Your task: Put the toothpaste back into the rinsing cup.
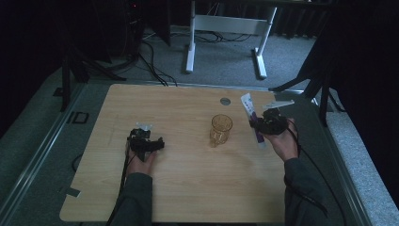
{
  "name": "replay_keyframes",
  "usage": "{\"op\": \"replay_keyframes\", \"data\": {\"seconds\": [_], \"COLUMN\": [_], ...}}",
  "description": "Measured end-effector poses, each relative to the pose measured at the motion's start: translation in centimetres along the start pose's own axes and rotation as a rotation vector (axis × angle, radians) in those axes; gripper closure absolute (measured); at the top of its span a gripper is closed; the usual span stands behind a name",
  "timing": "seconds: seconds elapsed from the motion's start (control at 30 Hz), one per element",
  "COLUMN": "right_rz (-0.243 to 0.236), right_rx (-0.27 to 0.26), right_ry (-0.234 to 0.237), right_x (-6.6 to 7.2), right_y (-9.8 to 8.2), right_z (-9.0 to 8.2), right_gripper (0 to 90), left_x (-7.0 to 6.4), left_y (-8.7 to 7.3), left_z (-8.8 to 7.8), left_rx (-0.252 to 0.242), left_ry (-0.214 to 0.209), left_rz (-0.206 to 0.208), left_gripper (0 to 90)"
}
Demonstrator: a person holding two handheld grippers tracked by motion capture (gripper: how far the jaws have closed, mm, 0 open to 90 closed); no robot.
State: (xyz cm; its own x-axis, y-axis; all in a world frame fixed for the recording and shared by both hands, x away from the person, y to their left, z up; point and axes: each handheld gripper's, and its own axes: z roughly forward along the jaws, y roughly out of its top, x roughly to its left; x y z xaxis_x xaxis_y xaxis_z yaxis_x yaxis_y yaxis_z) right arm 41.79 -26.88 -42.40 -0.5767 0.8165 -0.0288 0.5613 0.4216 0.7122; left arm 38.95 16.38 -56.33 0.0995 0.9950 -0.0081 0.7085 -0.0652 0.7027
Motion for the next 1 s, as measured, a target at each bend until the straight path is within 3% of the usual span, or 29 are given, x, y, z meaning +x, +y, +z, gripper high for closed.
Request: {"op": "replay_keyframes", "data": {"seconds": [0.4,1.0], "right_rz": [0.024,0.057], "right_rx": [-0.097,-0.187], "right_ry": [0.004,0.032], "right_x": [-0.06,-0.08], "right_y": [-0.11,-0.04], "right_z": [-0.04,0.2], "right_gripper": [71.4,71.4], "left_x": [0.0,0.0], "left_y": [0.0,0.01], "left_z": [0.0,-0.01], "left_rx": [0.001,0.001], "left_ry": [0.0,0.0], "left_rz": [0.0,0.0], "left_gripper": [11.4,11.4]}}
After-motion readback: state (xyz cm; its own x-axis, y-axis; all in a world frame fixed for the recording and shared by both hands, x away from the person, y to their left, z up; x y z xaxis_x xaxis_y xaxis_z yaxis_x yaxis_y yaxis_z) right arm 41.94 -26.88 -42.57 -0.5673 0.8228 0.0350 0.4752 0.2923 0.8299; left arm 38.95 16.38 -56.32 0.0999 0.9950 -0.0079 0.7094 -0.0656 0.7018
